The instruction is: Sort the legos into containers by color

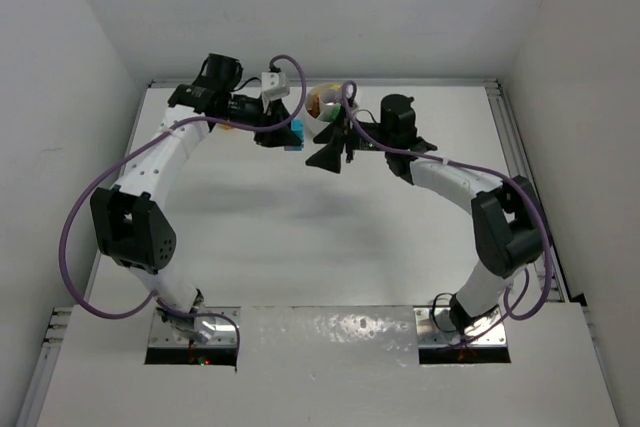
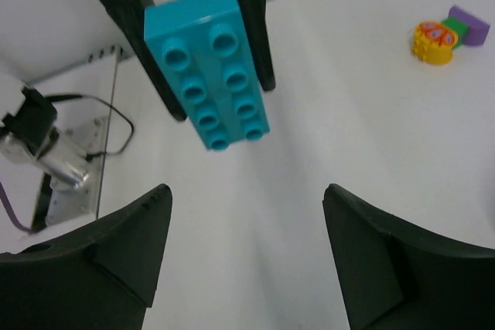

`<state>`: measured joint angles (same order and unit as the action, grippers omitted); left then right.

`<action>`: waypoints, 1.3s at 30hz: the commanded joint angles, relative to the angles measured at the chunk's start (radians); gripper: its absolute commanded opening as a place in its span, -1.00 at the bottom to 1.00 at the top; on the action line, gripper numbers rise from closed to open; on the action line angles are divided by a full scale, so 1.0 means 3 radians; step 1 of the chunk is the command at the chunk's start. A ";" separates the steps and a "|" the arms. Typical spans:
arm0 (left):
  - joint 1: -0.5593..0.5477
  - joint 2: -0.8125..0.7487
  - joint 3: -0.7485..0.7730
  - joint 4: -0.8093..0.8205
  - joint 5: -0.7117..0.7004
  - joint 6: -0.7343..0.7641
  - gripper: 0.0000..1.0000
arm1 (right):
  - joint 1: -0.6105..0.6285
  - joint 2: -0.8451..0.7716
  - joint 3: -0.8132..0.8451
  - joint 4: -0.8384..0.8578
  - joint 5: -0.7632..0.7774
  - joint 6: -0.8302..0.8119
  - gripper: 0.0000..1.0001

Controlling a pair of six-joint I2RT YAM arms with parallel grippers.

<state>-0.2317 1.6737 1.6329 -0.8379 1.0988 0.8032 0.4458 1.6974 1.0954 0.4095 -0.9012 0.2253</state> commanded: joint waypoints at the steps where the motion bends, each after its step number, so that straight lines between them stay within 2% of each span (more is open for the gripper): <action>1: 0.0026 -0.0041 0.0136 0.0272 0.0407 -0.0355 -1.00 | 0.0012 0.0017 0.0025 0.1442 -0.0049 0.0752 0.54; 5: 0.0026 -0.0047 0.0120 0.0282 0.0438 -0.0371 -1.00 | 0.0063 0.0069 0.0050 0.1509 0.0008 0.0742 0.51; 16: 0.0026 -0.0026 0.0161 0.0456 0.0520 -0.0550 -1.00 | 0.0099 0.0176 0.0229 0.1212 -0.0166 0.0625 0.35; 24: 0.0026 0.0005 0.0217 0.0456 0.0556 -0.0550 -1.00 | 0.0104 0.0217 0.0276 0.1212 -0.0156 0.0640 -0.05; 30: 0.0026 0.0010 0.0217 0.0426 0.0551 -0.0540 -1.00 | 0.0104 0.0217 0.0281 0.1273 -0.0105 0.0681 -0.20; 33: 0.0026 0.0000 0.0187 0.0359 0.0540 -0.0469 -1.00 | 0.0104 0.0222 0.0286 0.1345 -0.0074 0.0732 -0.33; 36: 0.0026 0.0005 0.0171 0.0359 0.0494 -0.0473 -1.00 | 0.0104 0.0217 0.0286 0.1447 -0.0074 0.0824 -0.71; 37: 0.0026 0.0005 0.0171 0.0354 0.0459 -0.0489 -0.87 | 0.0104 0.0212 0.0281 0.1483 -0.0054 0.0849 -0.95; 39: 0.0026 0.0010 0.0182 0.0303 0.0382 -0.0418 -0.79 | 0.0104 0.0172 0.0220 0.1580 -0.0033 0.0860 -1.00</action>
<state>-0.2291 1.6741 1.6611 -0.7300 1.2087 0.6430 0.4747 1.7657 1.1393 0.7574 -0.9279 0.4511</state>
